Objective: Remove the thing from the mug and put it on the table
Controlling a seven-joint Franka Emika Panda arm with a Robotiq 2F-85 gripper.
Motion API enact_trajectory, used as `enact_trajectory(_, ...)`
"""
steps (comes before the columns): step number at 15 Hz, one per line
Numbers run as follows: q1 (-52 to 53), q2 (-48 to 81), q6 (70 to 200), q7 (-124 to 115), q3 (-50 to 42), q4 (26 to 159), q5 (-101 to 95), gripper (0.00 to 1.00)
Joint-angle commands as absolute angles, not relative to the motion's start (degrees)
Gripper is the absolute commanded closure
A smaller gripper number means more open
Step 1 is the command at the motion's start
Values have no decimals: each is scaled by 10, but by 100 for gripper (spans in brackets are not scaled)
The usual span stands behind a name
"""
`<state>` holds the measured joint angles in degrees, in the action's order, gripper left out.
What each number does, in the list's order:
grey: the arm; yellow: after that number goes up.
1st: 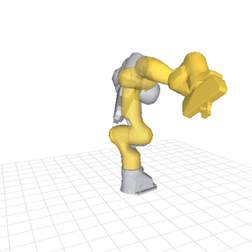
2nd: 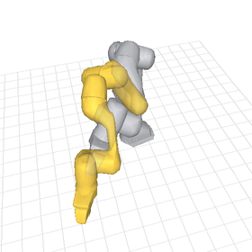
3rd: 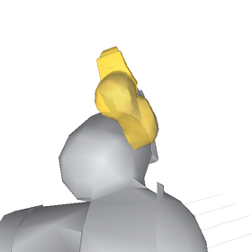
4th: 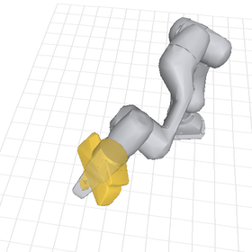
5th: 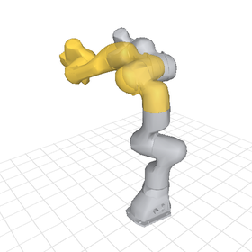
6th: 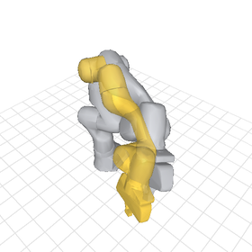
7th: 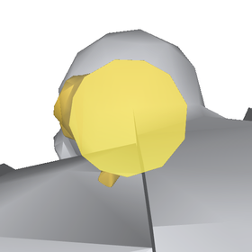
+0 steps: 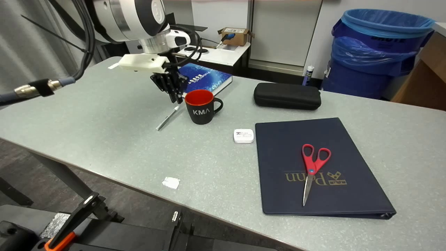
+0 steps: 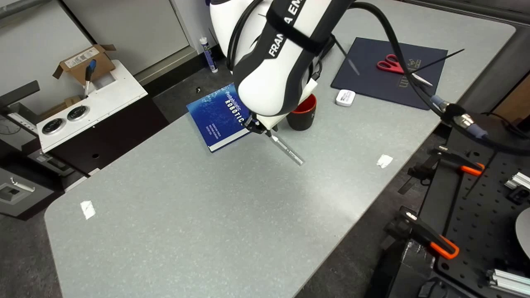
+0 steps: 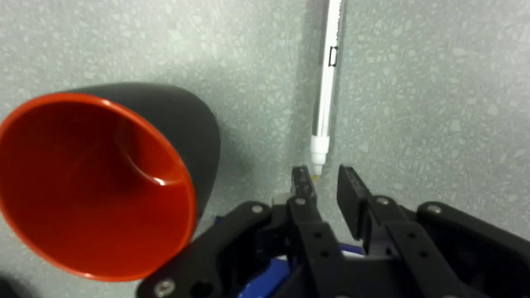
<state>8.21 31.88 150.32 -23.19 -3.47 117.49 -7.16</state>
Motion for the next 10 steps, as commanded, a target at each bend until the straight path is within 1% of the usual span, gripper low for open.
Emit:
enact_trajectory(1, 100, 341, 1485, -218, -53, 1129, -81, 42)
enact_trajectory(2, 102, 341, 1487, -217, -55, 1126, -81, 34)
enact_trajectory(4, 104, 339, 1488, -212, -55, 1120, -81, 20)
enact_trajectory(5, 105, 339, 1488, -211, -56, 1116, -81, 12)
enact_trajectory(7, 106, 338, 1487, -210, -57, 1109, -80, 0)
enact_trajectory(10, 107, 336, 1476, -214, -60, 1100, -78, 0)
